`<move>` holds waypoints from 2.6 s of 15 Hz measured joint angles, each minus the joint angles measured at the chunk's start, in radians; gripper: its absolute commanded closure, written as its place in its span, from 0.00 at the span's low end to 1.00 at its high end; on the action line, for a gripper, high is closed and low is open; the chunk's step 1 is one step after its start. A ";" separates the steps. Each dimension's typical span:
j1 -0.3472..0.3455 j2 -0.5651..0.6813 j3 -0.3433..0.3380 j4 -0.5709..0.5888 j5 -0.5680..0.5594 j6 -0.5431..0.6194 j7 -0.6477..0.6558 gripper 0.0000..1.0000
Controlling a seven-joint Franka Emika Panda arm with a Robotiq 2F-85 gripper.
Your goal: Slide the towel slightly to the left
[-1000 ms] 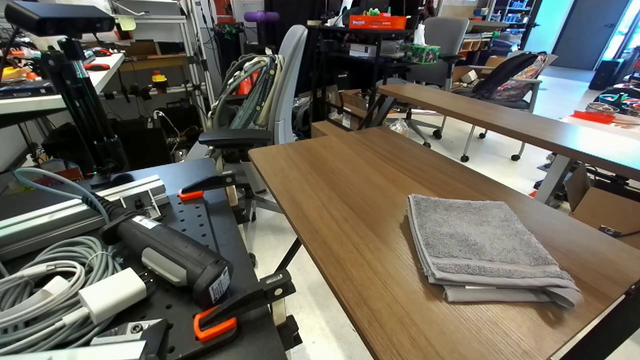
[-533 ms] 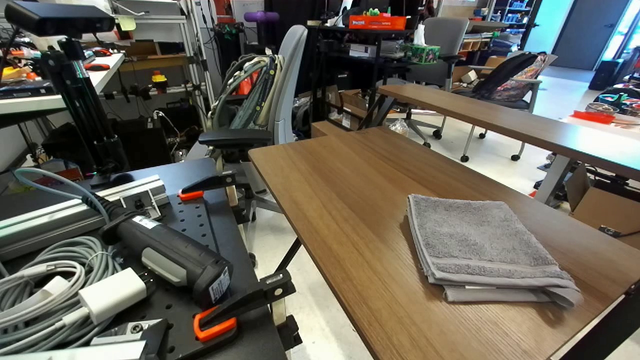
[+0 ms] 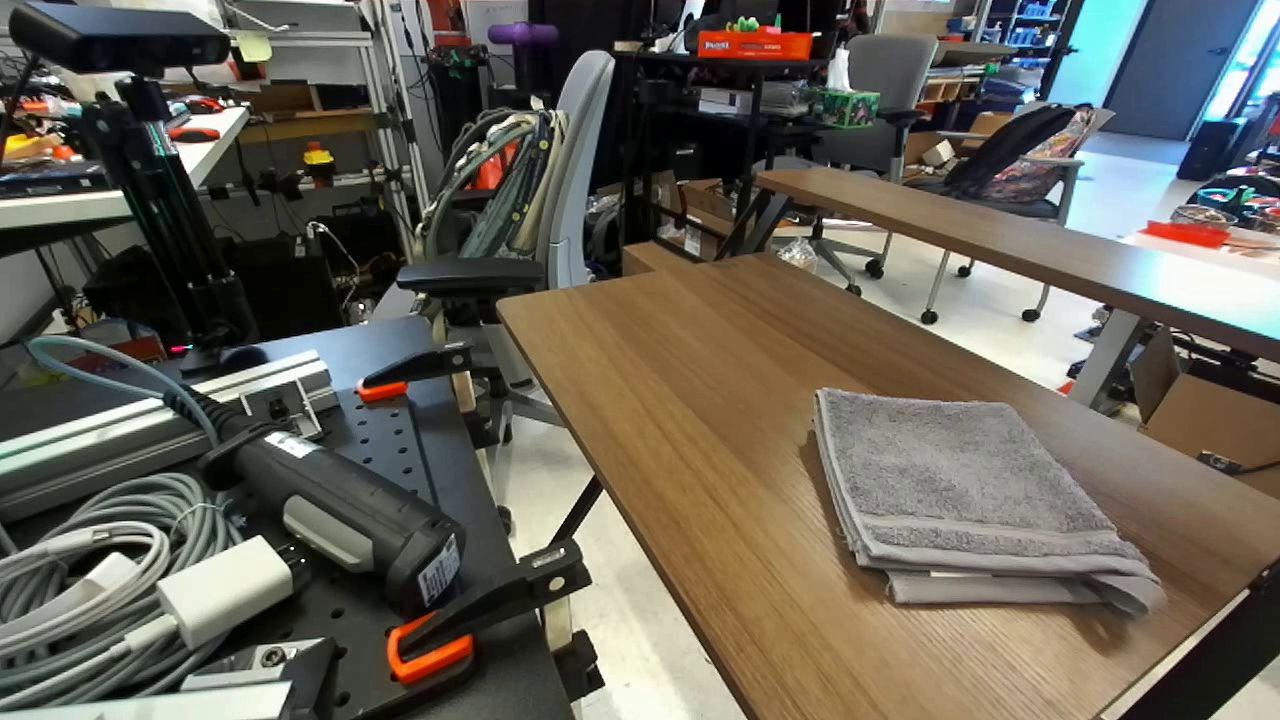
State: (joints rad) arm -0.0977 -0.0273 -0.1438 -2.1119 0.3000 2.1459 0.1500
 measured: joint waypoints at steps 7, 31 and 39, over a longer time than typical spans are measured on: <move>-0.002 0.002 0.000 0.008 -0.001 -0.001 0.004 0.00; -0.011 0.605 -0.010 0.388 -0.165 0.065 0.163 0.00; -0.018 0.791 -0.016 0.553 -0.164 0.136 0.167 0.00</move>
State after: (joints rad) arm -0.1161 0.7639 -0.1596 -1.5588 0.1359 2.2816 0.3169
